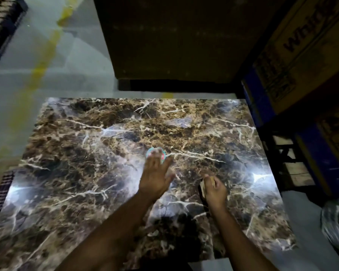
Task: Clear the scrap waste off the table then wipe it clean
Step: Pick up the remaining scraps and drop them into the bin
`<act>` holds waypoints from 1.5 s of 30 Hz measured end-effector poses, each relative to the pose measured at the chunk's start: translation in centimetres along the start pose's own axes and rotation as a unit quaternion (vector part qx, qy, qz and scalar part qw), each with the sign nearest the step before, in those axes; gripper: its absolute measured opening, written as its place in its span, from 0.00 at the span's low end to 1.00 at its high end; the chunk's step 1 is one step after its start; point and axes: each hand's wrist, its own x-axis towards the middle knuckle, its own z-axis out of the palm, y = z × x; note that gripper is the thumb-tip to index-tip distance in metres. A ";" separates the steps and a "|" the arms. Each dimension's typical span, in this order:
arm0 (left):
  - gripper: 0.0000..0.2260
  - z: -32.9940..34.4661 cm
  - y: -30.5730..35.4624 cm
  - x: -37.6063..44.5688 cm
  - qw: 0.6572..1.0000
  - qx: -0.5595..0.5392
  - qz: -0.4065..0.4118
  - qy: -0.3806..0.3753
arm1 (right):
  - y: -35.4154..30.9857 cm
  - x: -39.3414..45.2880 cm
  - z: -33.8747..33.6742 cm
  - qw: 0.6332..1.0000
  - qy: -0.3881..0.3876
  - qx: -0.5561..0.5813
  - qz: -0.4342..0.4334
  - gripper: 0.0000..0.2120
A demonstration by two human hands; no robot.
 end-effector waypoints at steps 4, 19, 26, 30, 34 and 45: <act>0.36 3.6 6.5 -3.2 0.993 0.002 0.092 -0.067 | 1.9 -1.7 -2.9 0.994 -0.033 -0.064 -0.078 0.19; 0.22 2.3 -2.6 -17.4 0.994 0.027 0.107 0.017 | 1.4 -7.9 1.5 0.930 -0.181 -0.186 -0.258 0.10; 0.17 -2.1 -3.6 -18.2 0.902 -0.359 -0.166 0.175 | 4.0 -11.6 2.5 0.969 -0.152 -0.132 -0.140 0.13; 0.10 -4.3 -6.4 -20.7 0.873 -0.410 -0.196 0.179 | 4.0 -13.8 2.0 0.978 -0.092 -0.119 -0.144 0.18; 0.15 -3.2 -8.5 -25.7 0.958 -0.273 -0.074 0.037 | 2.6 -17.5 2.1 0.983 -0.072 -0.109 -0.131 0.20; 0.05 -1.6 -5.6 -28.5 0.988 -0.150 0.008 0.038 | 3.0 -22.1 1.5 0.982 -0.119 -0.086 -0.121 0.17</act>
